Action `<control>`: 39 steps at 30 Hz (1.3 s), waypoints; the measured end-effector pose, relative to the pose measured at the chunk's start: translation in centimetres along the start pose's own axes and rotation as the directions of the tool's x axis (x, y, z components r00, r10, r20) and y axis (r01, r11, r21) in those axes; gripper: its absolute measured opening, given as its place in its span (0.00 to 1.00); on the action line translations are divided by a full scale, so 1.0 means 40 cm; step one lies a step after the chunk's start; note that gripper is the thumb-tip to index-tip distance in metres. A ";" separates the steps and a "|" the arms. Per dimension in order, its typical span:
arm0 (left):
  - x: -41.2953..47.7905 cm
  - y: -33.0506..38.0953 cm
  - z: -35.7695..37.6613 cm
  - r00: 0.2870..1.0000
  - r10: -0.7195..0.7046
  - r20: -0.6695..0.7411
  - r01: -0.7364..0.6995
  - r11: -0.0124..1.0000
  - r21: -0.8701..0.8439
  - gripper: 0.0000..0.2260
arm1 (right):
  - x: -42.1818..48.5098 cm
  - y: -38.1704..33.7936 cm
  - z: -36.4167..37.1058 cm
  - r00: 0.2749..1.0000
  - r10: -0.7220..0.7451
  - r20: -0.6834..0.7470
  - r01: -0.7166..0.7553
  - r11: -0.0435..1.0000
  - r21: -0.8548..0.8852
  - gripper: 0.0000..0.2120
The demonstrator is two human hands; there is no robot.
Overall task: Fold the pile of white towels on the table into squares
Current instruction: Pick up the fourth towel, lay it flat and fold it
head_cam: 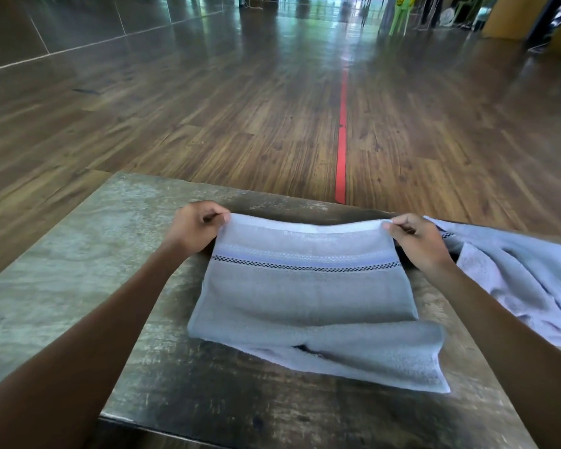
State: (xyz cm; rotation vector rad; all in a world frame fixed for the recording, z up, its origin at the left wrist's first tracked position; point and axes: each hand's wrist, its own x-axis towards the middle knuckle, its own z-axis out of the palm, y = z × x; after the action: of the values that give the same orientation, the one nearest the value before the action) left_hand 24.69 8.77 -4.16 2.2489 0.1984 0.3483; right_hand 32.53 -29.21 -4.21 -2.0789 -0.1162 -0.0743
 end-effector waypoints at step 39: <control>-0.383 0.275 -0.281 0.936 0.351 -0.001 -0.322 0.858 0.400 0.20 | -0.357 -0.317 -0.247 0.984 -0.099 0.149 0.141 0.943 -0.300 0.08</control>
State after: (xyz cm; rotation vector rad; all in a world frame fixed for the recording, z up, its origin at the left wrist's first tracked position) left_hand 6.90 5.88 8.39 2.6782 -0.1047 0.6261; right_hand 16.85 -32.40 10.13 -2.3895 -0.3320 -0.0298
